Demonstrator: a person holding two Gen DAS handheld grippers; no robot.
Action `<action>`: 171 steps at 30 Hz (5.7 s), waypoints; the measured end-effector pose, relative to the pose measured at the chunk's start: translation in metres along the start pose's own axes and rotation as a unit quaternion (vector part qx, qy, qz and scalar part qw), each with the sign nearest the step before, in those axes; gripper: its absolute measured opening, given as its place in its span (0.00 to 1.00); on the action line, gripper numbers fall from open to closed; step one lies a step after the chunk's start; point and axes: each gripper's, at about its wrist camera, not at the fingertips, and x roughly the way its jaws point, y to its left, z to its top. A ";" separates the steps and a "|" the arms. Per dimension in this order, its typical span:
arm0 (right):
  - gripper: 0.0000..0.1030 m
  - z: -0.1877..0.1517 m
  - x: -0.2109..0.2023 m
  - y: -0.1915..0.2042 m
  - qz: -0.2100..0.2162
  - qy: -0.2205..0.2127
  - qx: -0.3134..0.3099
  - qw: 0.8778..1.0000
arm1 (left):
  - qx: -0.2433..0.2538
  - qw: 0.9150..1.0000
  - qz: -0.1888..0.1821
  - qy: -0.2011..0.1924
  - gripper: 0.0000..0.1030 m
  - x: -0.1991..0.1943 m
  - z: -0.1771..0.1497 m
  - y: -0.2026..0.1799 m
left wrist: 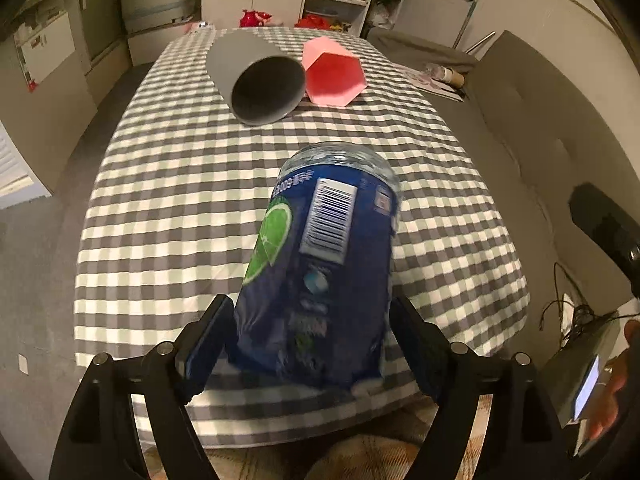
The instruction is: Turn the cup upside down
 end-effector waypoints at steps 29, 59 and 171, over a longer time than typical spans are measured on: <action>1.00 0.029 0.131 0.099 0.030 0.264 0.037 0.963 | -0.086 0.994 0.024 -0.064 0.87 -0.030 0.001 0.156; 0.72 0.042 0.089 0.116 0.008 0.024 -0.145 0.989 | -0.099 0.994 0.034 -0.040 0.87 -0.013 0.003 0.152; 1.00 -0.054 -0.048 0.034 -0.021 -0.178 -0.033 0.983 | 0.003 0.934 0.137 -0.330 1.00 -0.128 -0.061 0.027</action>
